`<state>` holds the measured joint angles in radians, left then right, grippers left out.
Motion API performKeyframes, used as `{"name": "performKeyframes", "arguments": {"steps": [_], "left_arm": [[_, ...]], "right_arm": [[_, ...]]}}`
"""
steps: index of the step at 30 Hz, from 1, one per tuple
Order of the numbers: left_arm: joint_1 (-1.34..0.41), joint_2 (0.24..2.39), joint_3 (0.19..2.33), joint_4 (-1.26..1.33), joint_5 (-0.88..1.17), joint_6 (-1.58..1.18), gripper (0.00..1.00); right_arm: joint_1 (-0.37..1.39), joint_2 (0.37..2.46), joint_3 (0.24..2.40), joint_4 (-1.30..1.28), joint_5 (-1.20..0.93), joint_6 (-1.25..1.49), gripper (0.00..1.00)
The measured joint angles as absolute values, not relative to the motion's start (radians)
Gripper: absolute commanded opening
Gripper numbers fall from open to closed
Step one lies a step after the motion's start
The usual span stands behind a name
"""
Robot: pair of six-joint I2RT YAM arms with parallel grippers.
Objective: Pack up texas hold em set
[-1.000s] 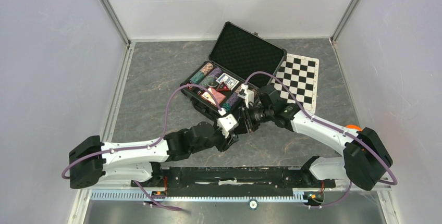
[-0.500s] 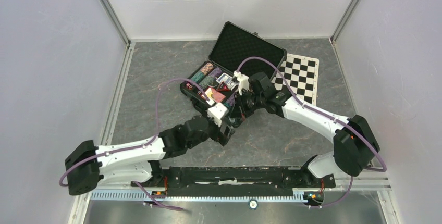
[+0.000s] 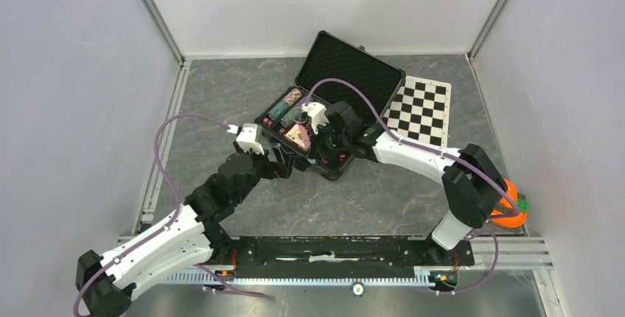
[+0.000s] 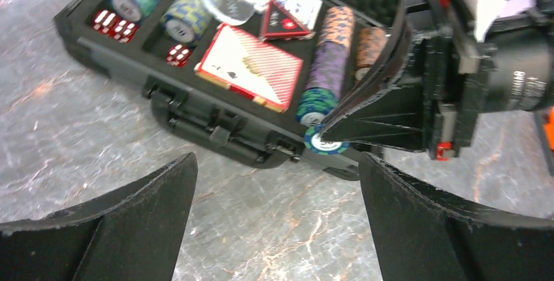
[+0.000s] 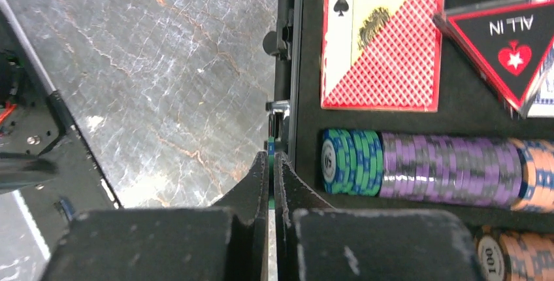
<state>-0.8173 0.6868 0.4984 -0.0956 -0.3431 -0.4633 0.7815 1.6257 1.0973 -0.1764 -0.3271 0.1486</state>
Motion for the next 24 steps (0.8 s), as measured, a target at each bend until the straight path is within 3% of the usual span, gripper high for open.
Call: {"name": "performKeyframes", "arguments": {"steps": [15,16,19,24], "left_arm": [[-0.78,0.617,0.321,-0.11,-0.422,-0.493,0.97],[-0.78,0.617,0.319,-0.107,-0.424,-0.493,0.97],[-0.78,0.616,0.319,-0.096,-0.435,-0.493,0.97],[-0.78,0.613,0.312,-0.084,-0.441,-0.493,0.98]], "right_arm": [[0.816,1.684,1.161,-0.206,-0.085,0.046,0.0],[0.821,1.684,1.161,-0.207,-0.076,0.038,0.01],[0.837,1.686,1.161,-0.212,-0.047,0.02,0.21],[0.854,1.686,1.161,-0.233,0.03,-0.02,0.3]]}}
